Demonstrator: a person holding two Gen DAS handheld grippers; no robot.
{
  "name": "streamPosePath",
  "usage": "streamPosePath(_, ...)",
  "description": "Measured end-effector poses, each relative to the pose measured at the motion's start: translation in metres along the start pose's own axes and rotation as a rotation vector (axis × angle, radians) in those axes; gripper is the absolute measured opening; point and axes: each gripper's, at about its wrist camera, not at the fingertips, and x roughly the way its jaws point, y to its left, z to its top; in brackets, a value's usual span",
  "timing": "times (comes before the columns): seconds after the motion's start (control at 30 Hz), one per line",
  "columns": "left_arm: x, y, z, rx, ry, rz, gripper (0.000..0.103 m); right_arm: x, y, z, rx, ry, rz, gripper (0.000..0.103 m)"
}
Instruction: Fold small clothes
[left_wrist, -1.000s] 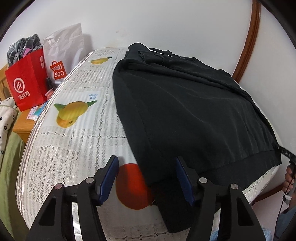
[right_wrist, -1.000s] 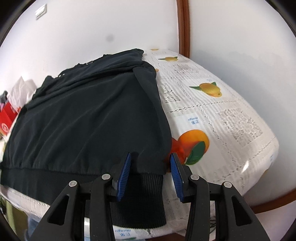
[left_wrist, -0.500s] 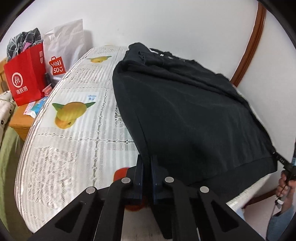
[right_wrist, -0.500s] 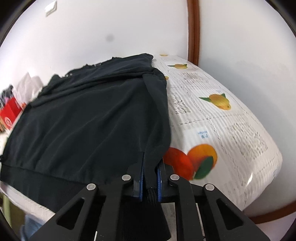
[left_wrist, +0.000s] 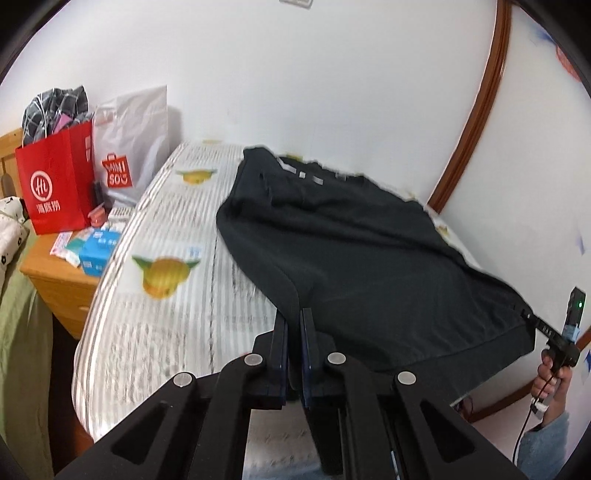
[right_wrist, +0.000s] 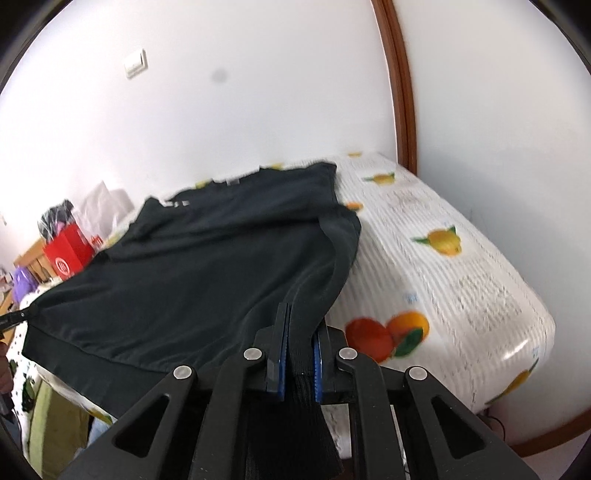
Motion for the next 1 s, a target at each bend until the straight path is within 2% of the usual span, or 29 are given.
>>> streamPosePath(0.33, 0.017, 0.0, 0.065, -0.024, -0.093, 0.021, 0.006, 0.008, 0.016, 0.065, -0.013, -0.079, 0.048, 0.01)
streamPosePath(0.53, 0.048, 0.007, 0.102, -0.042, -0.111, 0.065, 0.006, 0.044, 0.026, 0.11, -0.028, -0.081, 0.045, 0.01)
streamPosePath(0.7, 0.084, 0.004, 0.133, -0.012, -0.119, 0.12, 0.006, 0.078, 0.032, 0.142, -0.024, -0.084, 0.033, 0.01)
streamPosePath(0.87, 0.114, -0.001, 0.154, 0.029, -0.13, 0.163, 0.006, 0.112, 0.033, 0.169, -0.017, -0.087, 0.014, 0.01)
streamPosePath(1.0, 0.137, 0.002, 0.166, 0.023, -0.116, 0.173, 0.006, 0.142, 0.029, 0.184, -0.008, -0.077, 0.002, 0.01)
